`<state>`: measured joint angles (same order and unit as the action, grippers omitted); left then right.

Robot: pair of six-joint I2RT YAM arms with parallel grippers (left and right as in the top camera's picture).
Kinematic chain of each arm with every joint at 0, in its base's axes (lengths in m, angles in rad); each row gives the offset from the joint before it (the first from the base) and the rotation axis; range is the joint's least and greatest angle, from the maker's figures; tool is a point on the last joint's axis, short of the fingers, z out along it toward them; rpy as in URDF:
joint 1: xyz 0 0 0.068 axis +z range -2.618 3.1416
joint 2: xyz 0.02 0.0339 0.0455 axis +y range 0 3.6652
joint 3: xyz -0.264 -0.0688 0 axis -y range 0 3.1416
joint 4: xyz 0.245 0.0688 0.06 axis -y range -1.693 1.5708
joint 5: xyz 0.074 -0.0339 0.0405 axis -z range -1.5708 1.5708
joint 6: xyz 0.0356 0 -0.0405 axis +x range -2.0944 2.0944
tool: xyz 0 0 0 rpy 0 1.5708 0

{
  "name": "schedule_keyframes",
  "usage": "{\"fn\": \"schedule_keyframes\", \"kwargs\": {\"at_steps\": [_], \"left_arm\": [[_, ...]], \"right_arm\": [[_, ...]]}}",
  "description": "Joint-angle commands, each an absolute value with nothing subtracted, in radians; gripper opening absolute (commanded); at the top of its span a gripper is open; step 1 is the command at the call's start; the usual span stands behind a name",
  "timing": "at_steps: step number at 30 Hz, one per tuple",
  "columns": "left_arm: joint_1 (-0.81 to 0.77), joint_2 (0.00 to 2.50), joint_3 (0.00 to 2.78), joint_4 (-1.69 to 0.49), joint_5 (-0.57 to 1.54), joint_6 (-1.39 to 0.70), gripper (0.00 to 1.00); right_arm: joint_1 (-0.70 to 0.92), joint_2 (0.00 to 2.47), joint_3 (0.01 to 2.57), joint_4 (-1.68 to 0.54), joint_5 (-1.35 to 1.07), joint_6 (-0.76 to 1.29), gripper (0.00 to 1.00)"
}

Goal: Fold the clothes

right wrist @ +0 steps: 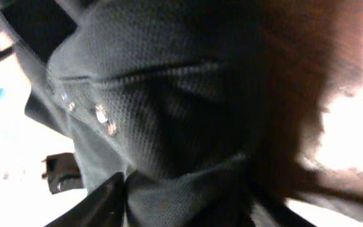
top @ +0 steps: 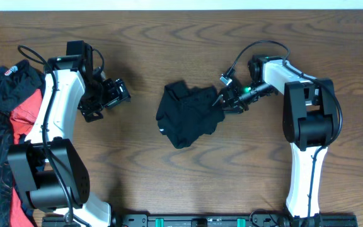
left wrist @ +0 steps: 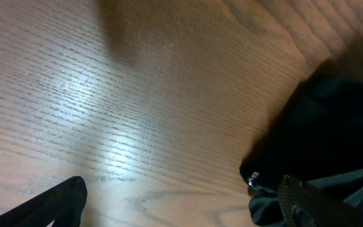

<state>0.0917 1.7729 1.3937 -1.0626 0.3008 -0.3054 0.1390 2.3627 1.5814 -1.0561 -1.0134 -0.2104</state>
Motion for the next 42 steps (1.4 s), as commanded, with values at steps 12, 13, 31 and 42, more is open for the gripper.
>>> {"fn": "schedule_keyframes", "kwargs": {"at_steps": [12, 13, 31, 42], "left_arm": [[0.095, 1.777, 1.403, -1.091, 0.302, -0.285, 0.98], [0.095, 1.777, 1.403, -1.091, 0.302, -0.285, 0.98], [0.095, 1.777, 1.403, -1.08, 0.302, -0.285, 0.98], [0.095, 1.777, 1.403, -1.08, 0.302, -0.285, 0.98]], "right_arm": [[0.174, 2.413, 1.578, -0.971, -0.868, -0.122, 0.01], [0.166, 2.412, 1.586, -0.971, -0.86, -0.118, 0.02], [-0.044, 2.31, 1.916, -1.196, -0.369, 0.076, 0.01], [-0.198, 2.308, 2.093, -1.297, -0.23, 0.148, 0.01]]}}
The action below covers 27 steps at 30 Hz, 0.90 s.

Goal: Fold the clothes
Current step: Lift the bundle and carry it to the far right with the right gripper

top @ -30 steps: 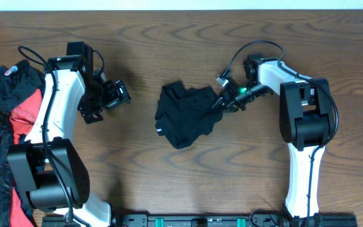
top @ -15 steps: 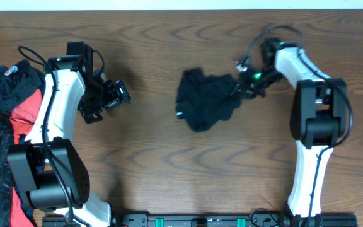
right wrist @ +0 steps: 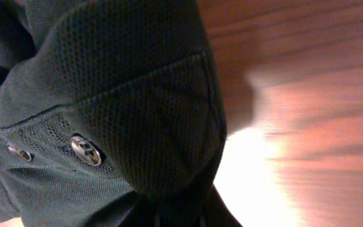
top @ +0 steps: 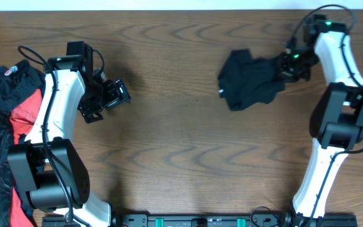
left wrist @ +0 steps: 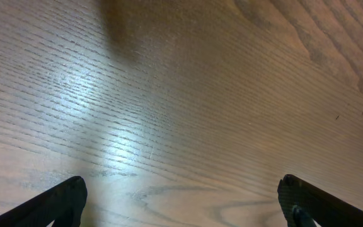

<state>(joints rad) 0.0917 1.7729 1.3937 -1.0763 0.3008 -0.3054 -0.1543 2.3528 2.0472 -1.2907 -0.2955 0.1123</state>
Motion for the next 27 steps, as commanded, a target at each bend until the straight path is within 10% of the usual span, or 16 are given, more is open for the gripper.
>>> {"fn": "schedule_keyframes", "kwargs": {"at_steps": [1, 27], "left_arm": [[0.095, 1.777, 1.403, -1.08, 0.302, -0.285, 0.98], [0.094, 1.777, 1.403, -1.08, 0.302, -0.285, 0.98]], "right_arm": [[-0.212, 2.308, 2.101, -1.298, -0.227, 0.15, 0.01], [-0.68, 2.308, 2.13, -1.291, -0.005, 0.253, 0.01]]}}
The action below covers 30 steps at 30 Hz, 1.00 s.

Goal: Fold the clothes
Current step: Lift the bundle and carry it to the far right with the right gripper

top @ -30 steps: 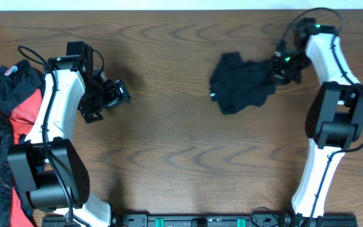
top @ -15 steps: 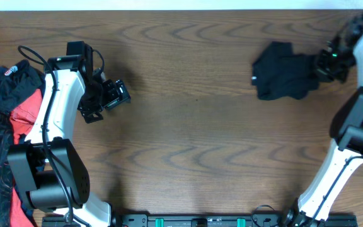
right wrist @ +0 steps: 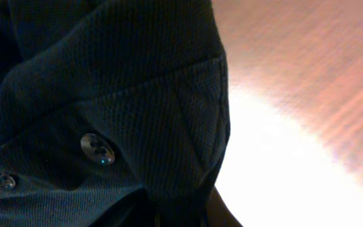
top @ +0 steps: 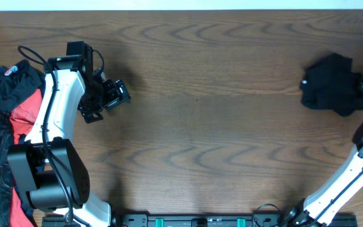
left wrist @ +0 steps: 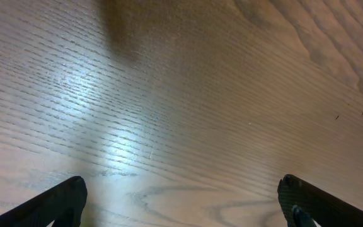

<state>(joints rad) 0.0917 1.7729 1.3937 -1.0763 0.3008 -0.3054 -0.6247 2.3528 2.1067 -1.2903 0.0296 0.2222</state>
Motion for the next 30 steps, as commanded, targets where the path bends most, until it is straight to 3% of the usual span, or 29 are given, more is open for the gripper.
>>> {"fn": "schedule_keyframes", "kwargs": {"at_steps": [1, 9, 30], "left_arm": [[0.094, 1.777, 1.403, -1.081, 0.302, -0.285, 0.98], [0.094, 1.777, 1.403, -1.081, 0.302, -0.285, 0.98], [0.032, 1.777, 1.403, -1.08, 0.303, -0.289, 0.98]], "right_arm": [[-0.695, 2.308, 2.13, -1.291, -0.039, 0.258, 0.01], [-0.831, 2.308, 2.13, -1.223, -0.352, 0.381, 0.01], [-0.851, 2.308, 2.13, -0.914, -0.446, 0.596, 0.01]]}}
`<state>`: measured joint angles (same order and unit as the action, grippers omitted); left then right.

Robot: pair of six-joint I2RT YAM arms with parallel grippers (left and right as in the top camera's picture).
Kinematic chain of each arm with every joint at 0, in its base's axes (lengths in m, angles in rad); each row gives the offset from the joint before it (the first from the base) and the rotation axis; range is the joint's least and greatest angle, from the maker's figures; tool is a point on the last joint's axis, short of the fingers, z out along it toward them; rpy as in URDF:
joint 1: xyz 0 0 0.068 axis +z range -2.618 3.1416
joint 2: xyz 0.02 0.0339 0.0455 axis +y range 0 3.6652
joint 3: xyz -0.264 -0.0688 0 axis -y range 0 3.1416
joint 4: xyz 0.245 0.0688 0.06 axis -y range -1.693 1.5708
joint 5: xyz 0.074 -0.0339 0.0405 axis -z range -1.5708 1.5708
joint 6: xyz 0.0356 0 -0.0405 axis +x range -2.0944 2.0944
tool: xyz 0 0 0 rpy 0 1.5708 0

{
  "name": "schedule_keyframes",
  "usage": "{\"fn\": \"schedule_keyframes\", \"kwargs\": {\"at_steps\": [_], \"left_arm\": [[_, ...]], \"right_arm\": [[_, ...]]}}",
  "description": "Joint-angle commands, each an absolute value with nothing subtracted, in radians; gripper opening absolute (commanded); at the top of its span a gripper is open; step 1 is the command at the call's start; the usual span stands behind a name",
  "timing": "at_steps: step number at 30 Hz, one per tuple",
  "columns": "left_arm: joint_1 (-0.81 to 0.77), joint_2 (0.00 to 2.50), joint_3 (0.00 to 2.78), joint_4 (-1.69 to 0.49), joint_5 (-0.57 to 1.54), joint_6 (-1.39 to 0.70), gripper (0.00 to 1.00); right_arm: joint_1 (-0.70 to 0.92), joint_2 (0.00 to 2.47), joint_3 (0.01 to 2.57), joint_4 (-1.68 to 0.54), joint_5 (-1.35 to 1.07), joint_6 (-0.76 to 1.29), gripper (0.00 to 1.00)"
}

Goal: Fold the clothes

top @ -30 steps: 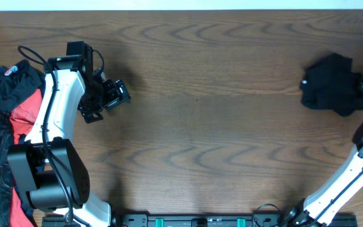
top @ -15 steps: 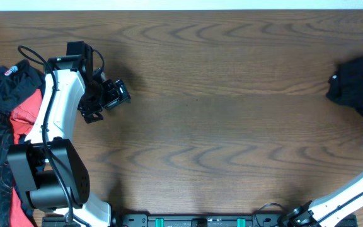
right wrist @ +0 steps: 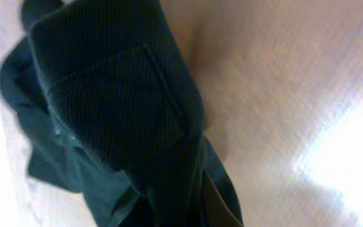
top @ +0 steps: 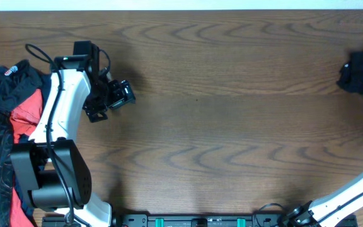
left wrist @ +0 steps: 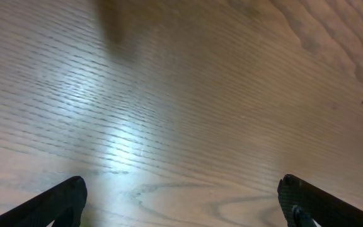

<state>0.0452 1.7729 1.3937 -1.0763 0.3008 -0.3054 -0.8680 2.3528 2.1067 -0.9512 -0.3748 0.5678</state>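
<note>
A bunched black shirt hangs at the far right edge of the overhead view. In the right wrist view the same shirt [right wrist: 115,107] drapes over wood, and my right gripper [right wrist: 184,211] is shut on its fabric, the fingers buried in cloth. The right gripper itself lies past the overhead frame's edge. My left gripper [top: 112,96] hovers open over bare wood at the left; its two dark fingertips [left wrist: 58,200] show at the bottom corners of the left wrist view with nothing between them.
A pile of black and red clothes [top: 2,120] lies along the table's left edge beside the left arm. The wooden table [top: 219,126] spans the view. The right arm's lower link [top: 351,192] rises from the front right.
The black shirt has moved further right, from near the right edge to half out of the overhead view, still held. My left gripper has shifted slightly up and to the right.
The black shirt lay in the table's middle with my right gripper at its right side. Then it was at the back right, held by the gripper, then near the right edge, and now at the very edge. The left gripper stayed open over bare wood.
</note>
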Motion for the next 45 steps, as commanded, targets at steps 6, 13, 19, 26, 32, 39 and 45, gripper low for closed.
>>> {"fn": "schedule_keyframes", "kwargs": {"at_steps": [6, 13, 19, 26, 32, 39, 45], "left_arm": [[0.013, 1.777, 1.403, -1.072, 0.302, -0.289, 0.98], [0.014, 1.777, 1.403, -1.054, 0.302, -0.289, 0.98], [0.013, 1.777, 1.403, -1.037, 0.302, -0.289, 0.98], [0.014, 1.777, 1.403, -1.034, 0.302, -0.288, 0.98], [0.014, 1.777, 1.403, -1.029, 0.302, -0.288, 0.98], [0.014, 1.777, 1.403, -1.024, 0.302, -0.288, 0.98], [0.014, 1.777, 1.403, -1.024, 0.302, -0.288, 0.98]], "right_arm": [[-0.807, 2.307, 2.13, -0.766, -0.455, 0.488, 0.02], [-0.709, 2.307, 2.13, -0.699, -0.284, 0.221, 0.01], [-0.641, 2.308, 2.13, -0.721, -0.064, 0.129, 0.01], [-0.682, 2.308, 2.13, -0.762, -0.057, 0.27, 0.01], [-0.736, 2.308, 2.13, -0.765, -0.197, 0.287, 0.01], [-0.787, 2.335, 2.13, -0.769, -0.238, 0.379, 0.01], [-0.813, 2.401, 2.127, -0.819, -0.233, 0.385, 0.01]]}}
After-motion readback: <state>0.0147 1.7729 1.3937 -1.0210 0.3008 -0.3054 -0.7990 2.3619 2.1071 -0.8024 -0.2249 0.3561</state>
